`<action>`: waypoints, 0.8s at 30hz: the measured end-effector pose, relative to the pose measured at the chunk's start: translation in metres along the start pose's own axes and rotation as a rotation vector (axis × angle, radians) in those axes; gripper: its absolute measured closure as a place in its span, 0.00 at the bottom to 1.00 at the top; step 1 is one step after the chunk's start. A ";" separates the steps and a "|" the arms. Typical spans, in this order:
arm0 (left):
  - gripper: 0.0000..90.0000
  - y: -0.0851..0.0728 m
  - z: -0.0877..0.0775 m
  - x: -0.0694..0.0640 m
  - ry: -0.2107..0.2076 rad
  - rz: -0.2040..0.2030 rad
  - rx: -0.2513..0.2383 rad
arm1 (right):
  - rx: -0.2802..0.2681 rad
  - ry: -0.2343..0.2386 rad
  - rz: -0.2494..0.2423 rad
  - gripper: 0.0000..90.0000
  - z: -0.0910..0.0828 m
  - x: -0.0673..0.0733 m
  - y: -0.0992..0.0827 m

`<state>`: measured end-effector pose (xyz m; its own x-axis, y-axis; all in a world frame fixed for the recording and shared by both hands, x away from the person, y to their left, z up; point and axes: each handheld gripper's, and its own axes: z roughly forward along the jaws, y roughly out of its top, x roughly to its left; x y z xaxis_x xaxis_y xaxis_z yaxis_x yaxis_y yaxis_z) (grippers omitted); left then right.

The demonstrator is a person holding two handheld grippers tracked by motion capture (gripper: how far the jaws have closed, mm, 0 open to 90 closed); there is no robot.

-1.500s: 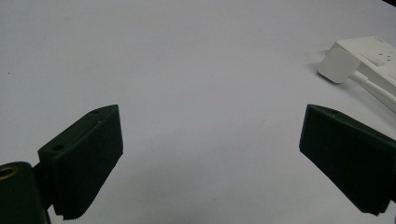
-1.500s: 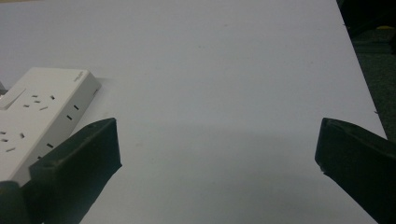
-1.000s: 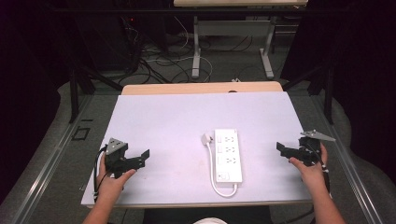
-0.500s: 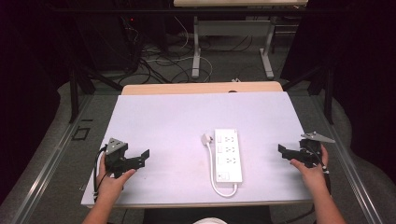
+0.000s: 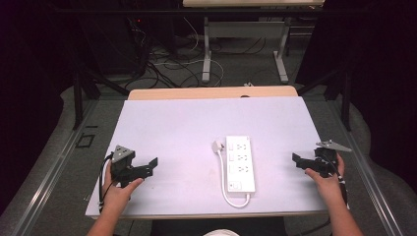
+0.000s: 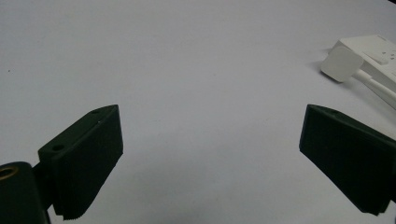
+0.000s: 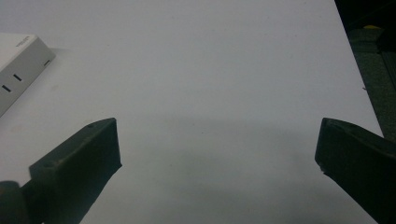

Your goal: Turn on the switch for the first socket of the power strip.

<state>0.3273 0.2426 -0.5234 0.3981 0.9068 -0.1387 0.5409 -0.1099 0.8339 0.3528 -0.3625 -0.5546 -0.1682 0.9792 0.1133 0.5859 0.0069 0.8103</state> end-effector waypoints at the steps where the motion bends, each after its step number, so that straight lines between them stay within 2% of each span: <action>1: 0.07 0.000 0.000 0.000 0.000 -0.001 -0.003 | -0.002 0.000 -0.004 0.00 0.000 -0.001 0.000; 14: 0.07 0.000 0.001 0.000 -0.003 -0.001 -0.004 | 0.007 -0.003 0.027 0.00 0.001 -0.003 -0.002; 24: 0.07 0.000 0.001 0.001 -0.005 -0.002 -0.002 | -0.006 -0.019 0.025 0.00 0.003 -0.004 -0.003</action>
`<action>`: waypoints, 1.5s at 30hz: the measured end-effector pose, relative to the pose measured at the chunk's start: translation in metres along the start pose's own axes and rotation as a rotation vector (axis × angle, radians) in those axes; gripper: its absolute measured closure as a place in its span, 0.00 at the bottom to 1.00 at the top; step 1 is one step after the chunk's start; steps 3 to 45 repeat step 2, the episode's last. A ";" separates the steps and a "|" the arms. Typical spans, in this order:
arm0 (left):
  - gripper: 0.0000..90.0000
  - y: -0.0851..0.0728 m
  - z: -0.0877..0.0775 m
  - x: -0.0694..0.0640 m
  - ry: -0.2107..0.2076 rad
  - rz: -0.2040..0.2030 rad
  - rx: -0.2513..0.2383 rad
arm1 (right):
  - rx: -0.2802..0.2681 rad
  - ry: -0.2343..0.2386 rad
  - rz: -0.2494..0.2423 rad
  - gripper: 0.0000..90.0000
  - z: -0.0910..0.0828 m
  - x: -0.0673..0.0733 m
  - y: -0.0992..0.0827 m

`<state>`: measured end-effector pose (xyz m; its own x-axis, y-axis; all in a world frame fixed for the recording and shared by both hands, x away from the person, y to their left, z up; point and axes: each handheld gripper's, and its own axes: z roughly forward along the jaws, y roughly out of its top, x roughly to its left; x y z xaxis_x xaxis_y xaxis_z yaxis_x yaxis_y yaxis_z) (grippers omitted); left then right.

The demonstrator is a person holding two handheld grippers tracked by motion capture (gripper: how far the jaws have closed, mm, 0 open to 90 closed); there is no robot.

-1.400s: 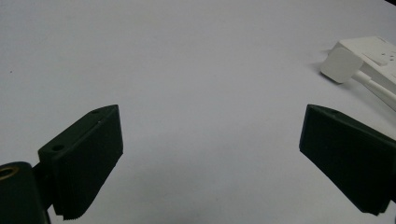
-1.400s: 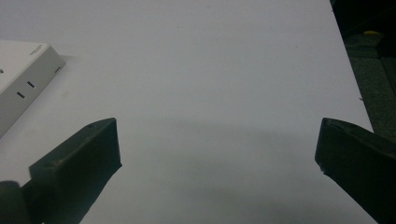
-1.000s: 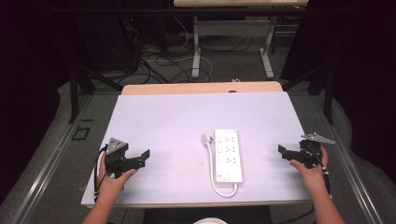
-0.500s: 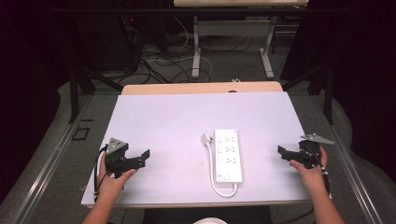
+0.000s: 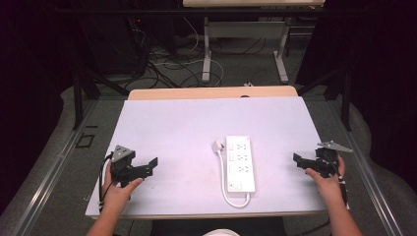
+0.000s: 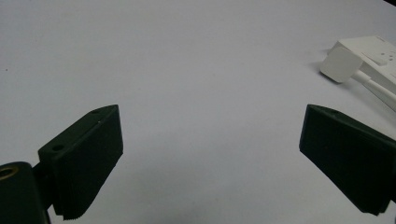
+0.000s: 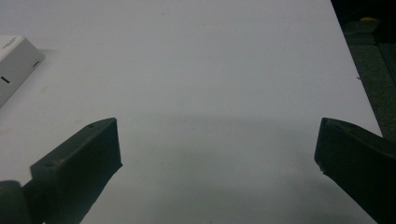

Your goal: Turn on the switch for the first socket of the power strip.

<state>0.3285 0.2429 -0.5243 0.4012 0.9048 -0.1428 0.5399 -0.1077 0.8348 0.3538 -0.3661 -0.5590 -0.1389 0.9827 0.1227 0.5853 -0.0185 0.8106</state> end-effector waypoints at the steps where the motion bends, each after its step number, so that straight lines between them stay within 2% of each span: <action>1: 0.07 0.000 0.000 0.000 0.000 0.000 0.000 | 0.016 0.001 -0.003 0.00 -0.001 0.000 0.000; 45: 0.07 0.000 0.000 0.000 0.000 0.000 0.000 | 0.009 0.000 -0.001 0.00 -0.001 0.000 0.000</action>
